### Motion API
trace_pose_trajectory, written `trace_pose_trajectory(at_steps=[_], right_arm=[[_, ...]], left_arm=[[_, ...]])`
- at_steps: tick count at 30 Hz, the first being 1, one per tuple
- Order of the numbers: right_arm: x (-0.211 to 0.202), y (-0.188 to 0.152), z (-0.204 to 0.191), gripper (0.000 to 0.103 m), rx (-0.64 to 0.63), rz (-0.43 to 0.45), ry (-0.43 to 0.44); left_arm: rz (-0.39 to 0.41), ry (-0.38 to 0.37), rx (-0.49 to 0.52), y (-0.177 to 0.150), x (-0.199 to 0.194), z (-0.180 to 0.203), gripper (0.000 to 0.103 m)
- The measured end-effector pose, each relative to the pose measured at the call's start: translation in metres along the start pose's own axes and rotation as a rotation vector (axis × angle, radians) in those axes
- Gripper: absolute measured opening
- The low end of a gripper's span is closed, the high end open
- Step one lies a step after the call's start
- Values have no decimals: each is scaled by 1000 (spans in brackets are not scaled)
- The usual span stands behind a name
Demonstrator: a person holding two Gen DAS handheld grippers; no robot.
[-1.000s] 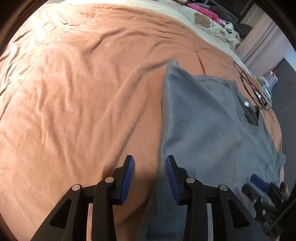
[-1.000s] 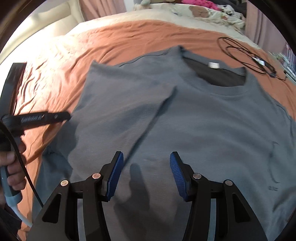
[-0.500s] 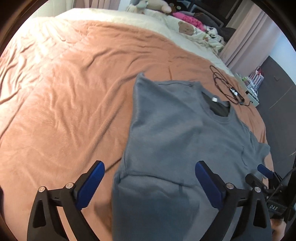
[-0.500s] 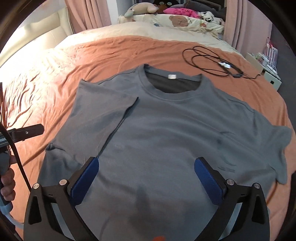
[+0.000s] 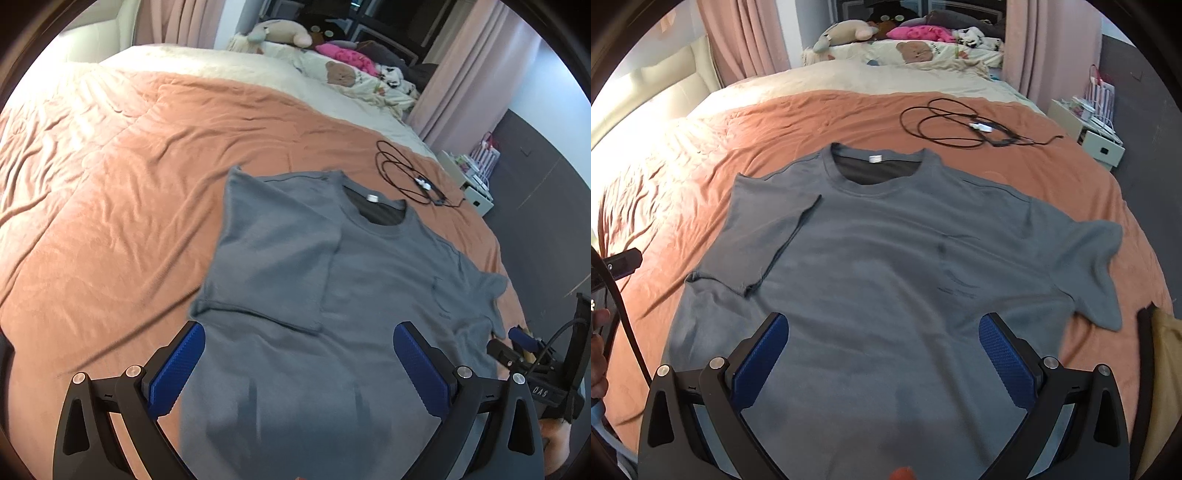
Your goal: Fold small clothes
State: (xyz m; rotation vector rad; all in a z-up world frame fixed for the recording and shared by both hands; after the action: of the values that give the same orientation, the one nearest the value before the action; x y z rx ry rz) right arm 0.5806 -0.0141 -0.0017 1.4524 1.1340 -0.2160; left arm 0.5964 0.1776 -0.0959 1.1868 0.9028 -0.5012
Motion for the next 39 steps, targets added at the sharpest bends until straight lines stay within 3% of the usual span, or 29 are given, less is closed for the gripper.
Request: trace_pose_trajectory(at_steps=[17,33,39], right_arm=[[-91,-38,70,103,63,81,-28],[-105,-43,142,103,108,88,-7],[-99,-42,170,93,139,93,-4]], left_arm=[[-14,-85,76,-51,-28,85,102],[-38,-142,142,-65,-4,166,101],[-66,-168,158,-65,20,192,90]])
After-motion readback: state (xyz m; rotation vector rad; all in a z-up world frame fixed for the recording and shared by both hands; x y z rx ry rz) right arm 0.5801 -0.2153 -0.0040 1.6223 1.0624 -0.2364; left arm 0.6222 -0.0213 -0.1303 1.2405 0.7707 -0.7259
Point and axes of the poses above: each gripper's, at about its wrist camera, not at the fingertips, and x roughly the way its jaws point, z to its right, y to its top, the point moved 5 cm from there along x, roughly the way its jaws point, and after that the axes turned 15 degrees about y, right-handed, at the moved point
